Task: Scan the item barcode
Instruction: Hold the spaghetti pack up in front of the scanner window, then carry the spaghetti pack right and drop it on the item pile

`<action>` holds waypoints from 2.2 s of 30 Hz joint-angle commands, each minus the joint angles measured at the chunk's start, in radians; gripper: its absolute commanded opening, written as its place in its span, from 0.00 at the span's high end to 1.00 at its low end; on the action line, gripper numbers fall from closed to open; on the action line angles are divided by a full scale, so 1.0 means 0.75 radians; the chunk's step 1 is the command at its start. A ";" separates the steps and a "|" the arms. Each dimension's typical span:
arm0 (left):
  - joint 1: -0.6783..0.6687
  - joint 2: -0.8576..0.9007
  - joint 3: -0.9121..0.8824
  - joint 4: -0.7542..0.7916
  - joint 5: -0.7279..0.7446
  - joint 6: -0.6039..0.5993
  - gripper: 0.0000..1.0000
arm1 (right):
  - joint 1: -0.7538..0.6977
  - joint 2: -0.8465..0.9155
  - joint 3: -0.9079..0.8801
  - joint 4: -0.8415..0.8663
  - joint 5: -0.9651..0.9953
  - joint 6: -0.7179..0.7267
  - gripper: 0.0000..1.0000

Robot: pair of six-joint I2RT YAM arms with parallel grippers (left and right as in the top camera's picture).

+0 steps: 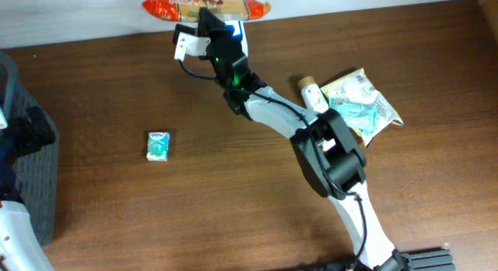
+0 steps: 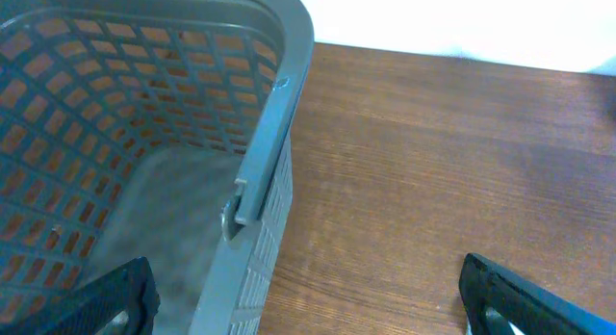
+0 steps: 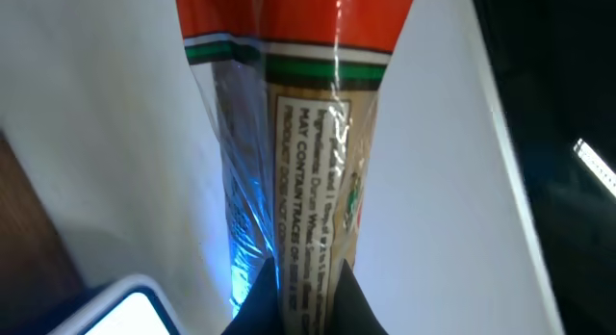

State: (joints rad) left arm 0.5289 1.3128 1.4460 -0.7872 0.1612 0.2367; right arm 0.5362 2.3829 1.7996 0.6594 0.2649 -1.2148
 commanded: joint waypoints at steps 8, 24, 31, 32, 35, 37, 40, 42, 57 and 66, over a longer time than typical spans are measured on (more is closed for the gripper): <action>0.006 -0.008 0.016 -0.002 0.004 0.016 0.01 | -0.011 0.011 0.054 0.082 -0.103 -0.072 0.96; 0.006 -0.008 0.016 -0.002 0.004 0.016 0.01 | 0.008 -0.454 0.054 -0.576 0.070 0.242 0.96; 0.006 -0.008 0.016 -0.002 0.004 0.016 0.01 | -0.031 -0.904 0.054 -1.344 0.082 1.020 0.96; 0.006 -0.008 0.016 -0.002 0.004 0.016 0.01 | -0.057 -0.951 0.054 -1.488 0.082 1.133 0.96; 0.006 -0.008 0.016 -0.002 0.004 0.016 0.01 | -0.137 -0.993 0.054 -1.808 0.082 1.270 0.96; 0.006 -0.008 0.016 -0.002 0.004 0.016 0.01 | -0.225 -0.974 0.054 -2.010 0.082 1.330 0.96; 0.006 -0.008 0.016 -0.002 0.004 0.016 0.01 | -0.350 -0.895 0.053 -2.195 0.080 1.432 0.96; 0.006 -0.008 0.016 -0.002 0.004 0.016 0.01 | -0.414 -0.834 0.053 -2.274 0.038 1.459 0.96; 0.006 -0.008 0.016 -0.006 0.004 0.016 0.01 | -0.944 -0.631 0.053 -2.362 -0.600 1.561 0.45; 0.006 -0.008 0.016 -0.020 0.004 0.016 0.01 | -0.855 -0.640 0.241 -2.346 -1.177 1.526 0.01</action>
State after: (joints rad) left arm 0.5289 1.3128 1.4460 -0.8009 0.1612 0.2367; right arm -0.1585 1.9289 1.9339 -1.1339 -0.3885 -0.0616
